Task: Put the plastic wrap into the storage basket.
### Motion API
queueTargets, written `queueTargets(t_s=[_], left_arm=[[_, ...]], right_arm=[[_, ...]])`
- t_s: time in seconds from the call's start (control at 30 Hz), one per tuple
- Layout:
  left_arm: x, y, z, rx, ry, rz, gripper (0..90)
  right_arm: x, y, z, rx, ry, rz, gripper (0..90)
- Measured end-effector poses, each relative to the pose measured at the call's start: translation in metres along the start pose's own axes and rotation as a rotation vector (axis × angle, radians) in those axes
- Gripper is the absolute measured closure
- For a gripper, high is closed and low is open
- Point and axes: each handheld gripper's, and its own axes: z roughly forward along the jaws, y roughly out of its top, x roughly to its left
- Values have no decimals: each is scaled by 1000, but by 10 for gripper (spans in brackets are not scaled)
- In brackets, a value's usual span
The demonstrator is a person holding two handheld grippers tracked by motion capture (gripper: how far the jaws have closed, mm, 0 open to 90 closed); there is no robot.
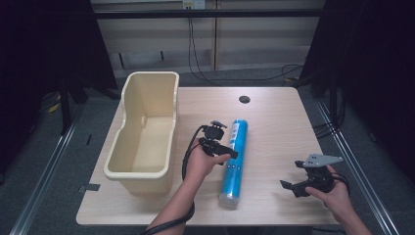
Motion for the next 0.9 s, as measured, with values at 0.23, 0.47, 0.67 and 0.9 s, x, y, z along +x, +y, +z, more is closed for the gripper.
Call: queueTargets(t_s=[0.23,0.47,0.67,0.9], left_arm=[[-8,6,13,5,-36,-12,183],[-11,14,21,29,-8,-10,187],[-14,17,31,33,8,-42,186],[-18,18,42,79,30,-77,204]], right_arm=[[-1,0,0,0,8,4,37],[-1,0,0,5,2,10,40],[-2,0,0,-1,4,8,40],[-2,1,0,-4,7,4,40]])
